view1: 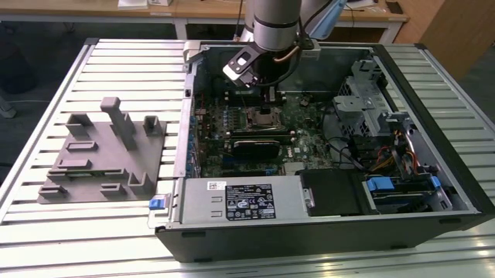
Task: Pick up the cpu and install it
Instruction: 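Close the cpu cover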
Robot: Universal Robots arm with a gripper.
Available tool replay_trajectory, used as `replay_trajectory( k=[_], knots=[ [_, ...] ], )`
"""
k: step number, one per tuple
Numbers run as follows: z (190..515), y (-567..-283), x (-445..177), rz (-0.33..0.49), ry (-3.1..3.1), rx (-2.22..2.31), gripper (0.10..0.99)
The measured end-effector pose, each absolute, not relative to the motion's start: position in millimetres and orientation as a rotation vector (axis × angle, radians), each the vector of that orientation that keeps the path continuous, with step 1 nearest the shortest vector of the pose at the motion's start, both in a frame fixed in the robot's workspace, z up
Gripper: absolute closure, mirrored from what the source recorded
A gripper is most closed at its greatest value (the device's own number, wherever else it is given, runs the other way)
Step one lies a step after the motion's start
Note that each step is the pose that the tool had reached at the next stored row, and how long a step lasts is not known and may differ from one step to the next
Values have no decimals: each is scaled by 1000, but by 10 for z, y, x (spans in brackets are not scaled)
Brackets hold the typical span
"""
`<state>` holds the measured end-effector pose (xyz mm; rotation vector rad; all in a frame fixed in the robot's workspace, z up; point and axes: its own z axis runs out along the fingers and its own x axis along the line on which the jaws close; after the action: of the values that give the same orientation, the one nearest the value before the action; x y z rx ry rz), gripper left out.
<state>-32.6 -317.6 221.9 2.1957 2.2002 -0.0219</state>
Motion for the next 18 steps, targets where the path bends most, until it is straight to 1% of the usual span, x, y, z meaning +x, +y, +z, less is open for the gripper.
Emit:
replay_trajectory(
  k=[18],
  knots=[
    [2064, -3182, -515, -22, 2201, 2195, 980]
  ],
)
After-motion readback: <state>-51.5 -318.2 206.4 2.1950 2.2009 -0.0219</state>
